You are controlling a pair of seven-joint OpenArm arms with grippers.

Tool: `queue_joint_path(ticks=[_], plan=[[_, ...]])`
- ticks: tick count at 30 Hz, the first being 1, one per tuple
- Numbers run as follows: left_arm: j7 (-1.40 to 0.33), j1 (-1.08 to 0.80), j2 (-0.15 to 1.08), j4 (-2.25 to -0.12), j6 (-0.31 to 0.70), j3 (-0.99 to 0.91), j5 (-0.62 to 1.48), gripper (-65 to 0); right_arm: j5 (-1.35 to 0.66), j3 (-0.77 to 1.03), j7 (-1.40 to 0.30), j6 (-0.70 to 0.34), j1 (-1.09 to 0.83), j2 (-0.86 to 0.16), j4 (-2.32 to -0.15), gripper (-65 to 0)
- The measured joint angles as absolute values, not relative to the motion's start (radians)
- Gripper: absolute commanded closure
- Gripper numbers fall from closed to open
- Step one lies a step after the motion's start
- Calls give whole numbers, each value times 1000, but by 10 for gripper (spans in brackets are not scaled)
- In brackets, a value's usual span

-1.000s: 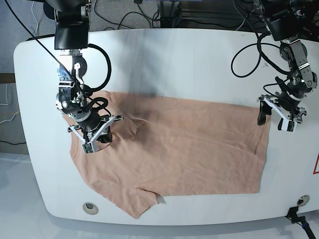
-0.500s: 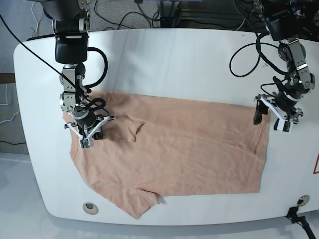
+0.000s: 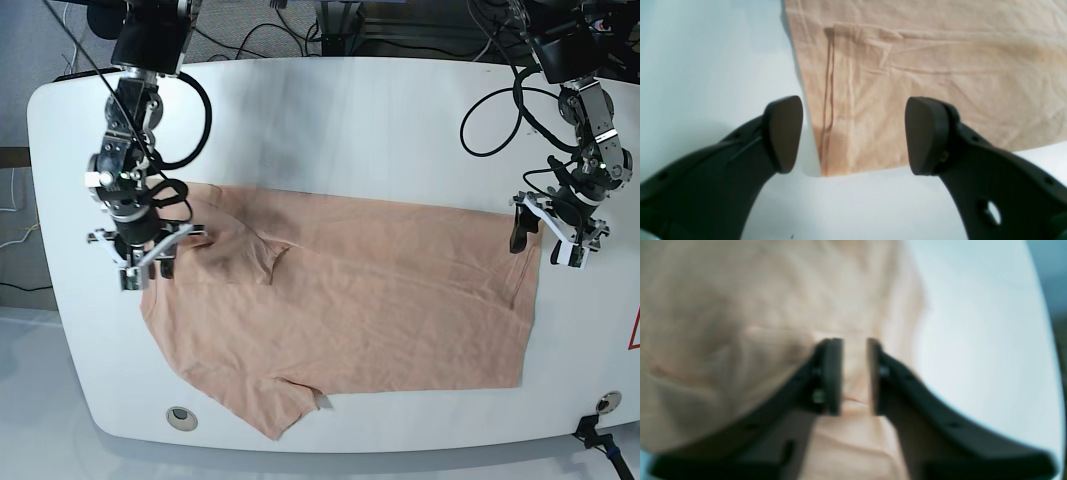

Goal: Fold the T-shirt properly
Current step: 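Pull both grippers back toward the collar edge, holding the fabric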

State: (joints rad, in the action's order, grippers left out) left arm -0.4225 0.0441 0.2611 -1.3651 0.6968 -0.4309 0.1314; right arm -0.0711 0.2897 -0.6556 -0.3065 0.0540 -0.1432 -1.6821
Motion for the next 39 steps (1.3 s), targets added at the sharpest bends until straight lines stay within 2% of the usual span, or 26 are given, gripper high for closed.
queue_joint_path(ticks=[3, 5, 10, 14, 18, 26, 29, 39], plan=[[-422, 44, 259, -1365, 697, -431, 132, -451, -72, 349, -632, -299, -17, -149, -1739, -376], [-422, 44, 259, -1365, 697, -431, 131, -451, -75, 379, -648, -312, -63, -142, -1766, -397], [-422, 44, 259, -1365, 697, -431, 132, -451, -74, 466, -639, -316, -141, -142, -1799, -397], [-356, 44, 262, -1365, 697, -431, 133, -451, -73, 509, -647, -390, -187, -138, -1797, -397], [-351, 38, 267, -1365, 697, -432, 133, -451, -75, 508, -644, -405, -195, -136, -1785, -397], [-351, 22, 270, -1365, 697, -434, 131, -451, -197, 539, -634, -403, -140, -147, -1589, -397], [-350, 23, 270, -1365, 697, -434, 132, -451, -201, 542, -564, -401, -128, -167, -1524, -397], [-350, 22, 270, -1365, 697, -435, 132, -451, -207, 537, -517, -401, -129, -163, -1458, -392]])
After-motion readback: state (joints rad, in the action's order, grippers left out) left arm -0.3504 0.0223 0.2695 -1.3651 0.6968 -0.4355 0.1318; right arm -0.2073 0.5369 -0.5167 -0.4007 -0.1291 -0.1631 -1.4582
